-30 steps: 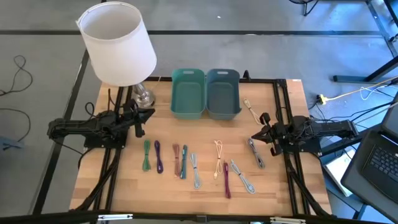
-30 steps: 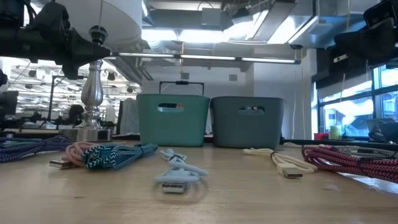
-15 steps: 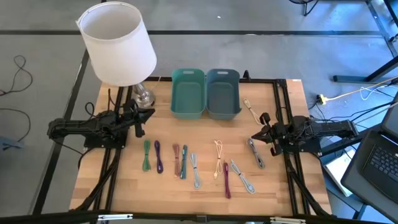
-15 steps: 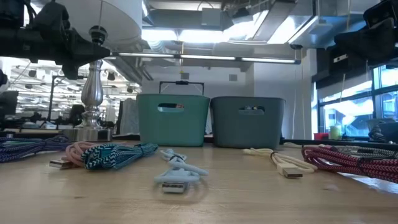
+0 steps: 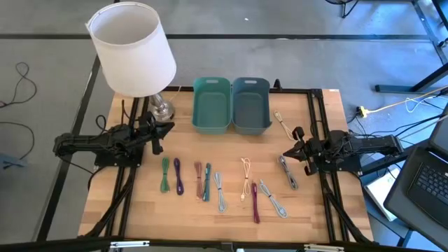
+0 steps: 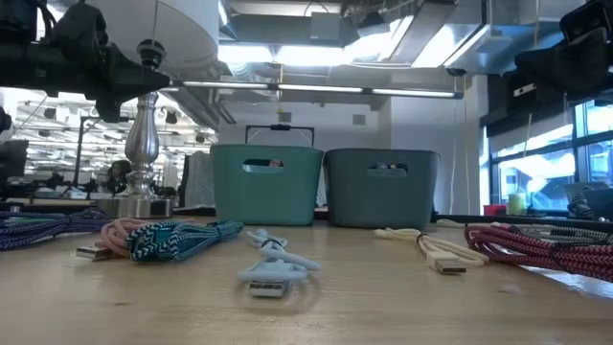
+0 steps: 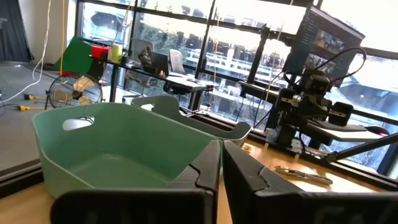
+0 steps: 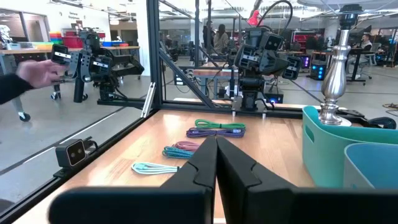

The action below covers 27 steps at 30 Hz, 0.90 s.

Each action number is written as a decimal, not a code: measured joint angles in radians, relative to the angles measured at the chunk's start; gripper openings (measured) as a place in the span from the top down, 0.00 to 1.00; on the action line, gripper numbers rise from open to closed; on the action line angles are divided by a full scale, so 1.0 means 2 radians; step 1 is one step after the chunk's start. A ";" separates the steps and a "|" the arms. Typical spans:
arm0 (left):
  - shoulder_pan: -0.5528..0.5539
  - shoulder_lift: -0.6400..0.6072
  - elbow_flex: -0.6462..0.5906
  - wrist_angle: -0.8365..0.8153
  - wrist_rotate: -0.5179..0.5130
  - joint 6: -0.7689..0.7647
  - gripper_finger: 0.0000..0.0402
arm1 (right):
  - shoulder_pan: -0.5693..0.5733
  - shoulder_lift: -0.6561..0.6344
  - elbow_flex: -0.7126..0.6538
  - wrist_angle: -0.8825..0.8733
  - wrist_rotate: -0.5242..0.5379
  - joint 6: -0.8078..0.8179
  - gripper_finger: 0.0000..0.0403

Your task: Pick and place USB-C Cables

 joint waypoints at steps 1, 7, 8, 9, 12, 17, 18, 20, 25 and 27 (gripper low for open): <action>0.000 0.000 0.000 0.000 0.000 0.000 0.97 | 0.000 0.000 0.000 0.000 0.000 -0.005 0.97; 0.000 0.000 0.000 0.000 0.000 0.000 0.98 | 0.000 0.000 0.000 0.002 0.001 -0.112 0.97; 0.000 0.000 0.000 0.000 0.000 0.000 0.98 | 0.000 0.000 0.000 0.003 0.003 -0.114 0.97; 0.000 0.000 0.000 0.000 0.000 0.000 0.97 | 0.000 0.000 0.000 0.004 0.004 -0.115 0.97; 0.000 0.000 0.000 0.001 0.000 0.000 0.97 | 0.000 0.000 0.000 0.004 0.004 -0.115 0.97; 0.000 0.000 0.000 0.018 -0.017 0.000 0.98 | 0.000 0.000 0.000 0.017 0.004 -0.098 0.97; 0.000 0.000 0.000 0.019 -0.016 0.000 0.98 | 0.000 0.000 0.000 0.024 0.004 -0.080 0.97; 0.000 0.000 0.000 0.019 -0.016 -0.003 0.98 | 0.000 0.000 0.000 0.039 0.004 -0.040 0.97; 0.000 0.000 0.000 0.037 -0.016 -0.001 0.97 | 0.000 0.000 0.000 0.073 0.004 0.006 0.97; 0.000 0.000 0.000 0.050 -0.023 0.016 0.97 | 0.000 0.000 0.000 0.084 0.004 0.026 0.97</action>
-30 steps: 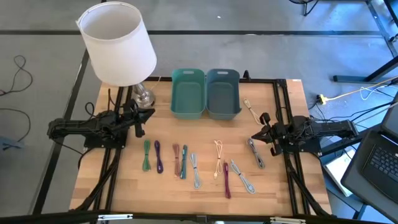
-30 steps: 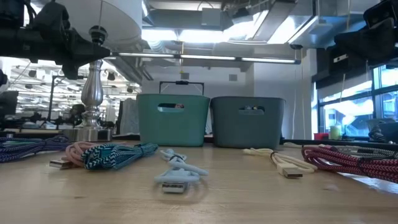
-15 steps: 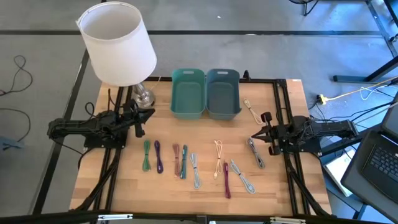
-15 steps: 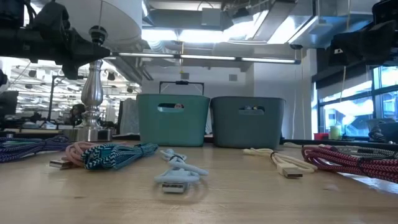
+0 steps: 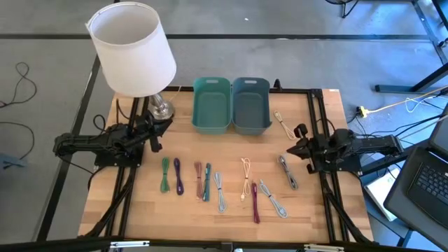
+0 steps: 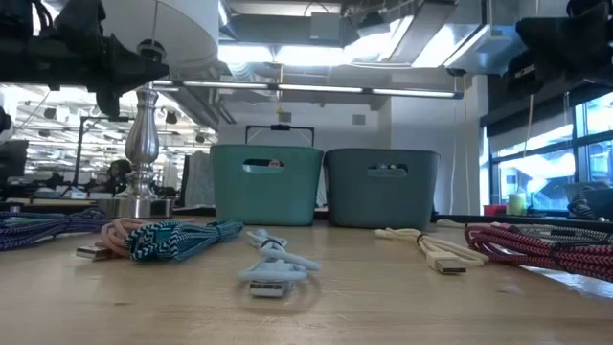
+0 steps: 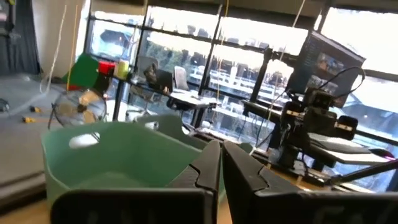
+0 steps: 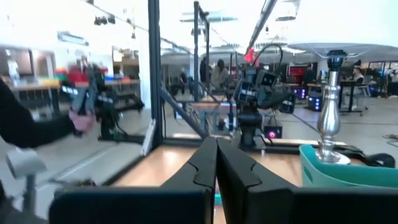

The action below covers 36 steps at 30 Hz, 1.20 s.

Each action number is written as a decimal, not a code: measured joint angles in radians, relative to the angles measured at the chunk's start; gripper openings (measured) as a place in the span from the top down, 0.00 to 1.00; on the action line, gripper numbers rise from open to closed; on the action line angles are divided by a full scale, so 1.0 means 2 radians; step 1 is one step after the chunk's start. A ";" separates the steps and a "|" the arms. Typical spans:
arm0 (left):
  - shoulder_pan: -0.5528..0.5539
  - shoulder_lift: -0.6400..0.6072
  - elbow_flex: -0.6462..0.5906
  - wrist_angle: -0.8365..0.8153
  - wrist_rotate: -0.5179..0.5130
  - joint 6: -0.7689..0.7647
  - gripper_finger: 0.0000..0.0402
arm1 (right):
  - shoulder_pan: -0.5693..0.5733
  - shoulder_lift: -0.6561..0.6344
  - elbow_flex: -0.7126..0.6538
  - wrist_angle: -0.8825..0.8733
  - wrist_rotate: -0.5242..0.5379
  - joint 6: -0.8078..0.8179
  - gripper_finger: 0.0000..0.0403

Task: Pick and place USB-C Cables
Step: Put the white charger cable into the blue bin

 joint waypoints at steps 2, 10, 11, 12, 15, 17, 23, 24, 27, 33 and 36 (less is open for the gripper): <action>0.000 0.000 0.000 0.018 -0.012 0.009 0.97 | 0.000 0.000 0.000 0.003 0.000 0.021 0.97; 0.000 0.000 0.000 0.034 0.002 -0.007 0.98 | 0.000 0.000 0.000 0.012 0.046 0.077 0.97; 0.000 0.000 0.000 0.034 0.014 -0.014 0.98 | 0.000 0.000 0.000 0.012 0.057 0.072 0.97; 0.000 0.001 0.000 0.036 0.028 -0.023 0.98 | 0.000 0.000 0.000 0.013 0.068 0.068 0.97; 0.000 0.011 0.000 0.059 0.083 -0.053 0.98 | 0.000 0.001 0.000 0.046 0.096 0.068 0.97; 0.000 0.029 0.006 0.065 0.126 -0.060 0.98 | 0.000 0.006 0.000 0.094 0.101 0.064 0.97; -0.020 0.153 0.079 0.104 0.183 -0.029 0.97 | 0.000 0.048 0.041 0.146 0.037 0.052 0.97; -0.025 0.182 0.099 0.113 0.192 -0.011 0.97 | 0.000 0.062 0.054 0.144 0.032 0.051 0.97; -0.041 0.266 0.170 0.120 0.230 0.048 0.95 | 0.000 0.121 0.093 0.133 0.006 0.039 0.97; -0.065 0.377 0.312 -0.072 0.247 0.121 0.91 | 0.002 0.269 0.229 -0.020 -0.018 0.013 0.97; -0.072 0.399 0.356 -0.198 0.210 0.117 0.91 | 0.007 0.351 0.313 -0.234 0.061 0.037 0.97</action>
